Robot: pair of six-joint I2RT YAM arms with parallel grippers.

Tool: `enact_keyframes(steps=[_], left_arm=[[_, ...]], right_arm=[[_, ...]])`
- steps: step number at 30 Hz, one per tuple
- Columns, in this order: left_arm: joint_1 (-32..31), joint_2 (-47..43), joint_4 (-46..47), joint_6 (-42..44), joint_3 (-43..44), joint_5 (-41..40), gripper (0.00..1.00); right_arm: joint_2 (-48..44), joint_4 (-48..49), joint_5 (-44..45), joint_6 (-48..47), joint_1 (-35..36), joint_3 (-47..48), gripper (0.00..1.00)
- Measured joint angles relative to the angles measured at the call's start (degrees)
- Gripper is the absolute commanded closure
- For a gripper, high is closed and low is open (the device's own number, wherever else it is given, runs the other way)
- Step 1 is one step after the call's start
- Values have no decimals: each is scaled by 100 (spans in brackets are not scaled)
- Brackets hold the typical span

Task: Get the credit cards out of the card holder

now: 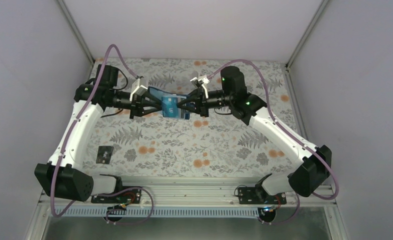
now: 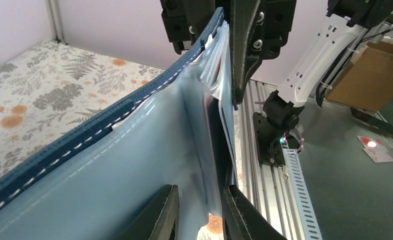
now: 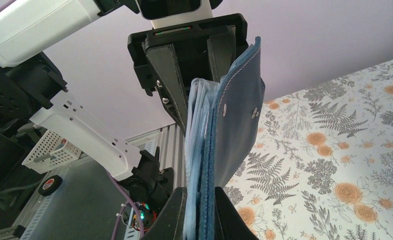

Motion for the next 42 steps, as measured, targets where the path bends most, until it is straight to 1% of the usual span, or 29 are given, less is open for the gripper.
enact_keyframes(steps=[5, 7, 10, 12, 13, 16, 19, 24, 25, 34, 35, 37, 38, 40, 42], left_arm=[[9, -15, -4, 94, -17, 103, 77], [11, -11, -66, 208, -11, 140, 73], [-15, 7, -498, 688, 55, 256, 67], [-28, 22, -728, 931, 70, 306, 66], [-28, 44, -809, 990, 70, 317, 68], [-28, 190, -911, 1038, 70, 378, 81], [-31, 273, -763, 828, 68, 424, 88], [-94, 28, 109, 35, -20, 297, 97], [-118, -33, 212, -66, -28, 249, 97], [-190, -142, 739, -684, -85, 20, 98], [-201, -142, 785, -741, -90, 4, 97], [-249, -142, 870, -866, -94, -33, 89], [-284, -142, 916, -894, -94, -59, 86], [-404, -118, 1027, -1008, -94, -101, 85], [-518, -90, 1084, -1025, -94, -142, 86]], right_arm=[[-35, 0, -28, -33, 0, 0, 96], [-44, 0, -28, -44, 0, 0, 96], [-48, 2, 31, -81, 0, 0, 96], [-48, 2, 37, -90, 0, 0, 96], [-48, 4, 39, -96, 0, 0, 96], [-48, 4, 37, -101, 0, 0, 96], [-48, 4, 37, -101, 0, 0, 96], [-68, 4, 39, -101, 0, -11, 96], [-83, 4, 37, -101, 0, -17, 96], [-162, 9, 105, -122, -7, -33, 96], [-162, 13, 105, -122, -11, -33, 96], [-168, 13, 105, -122, -28, -35, 96], [-170, 15, 101, -122, -39, -42, 96], [-177, 15, 76, -122, -39, -55, 96], [-192, 4, 63, -122, -48, -81, 96]])
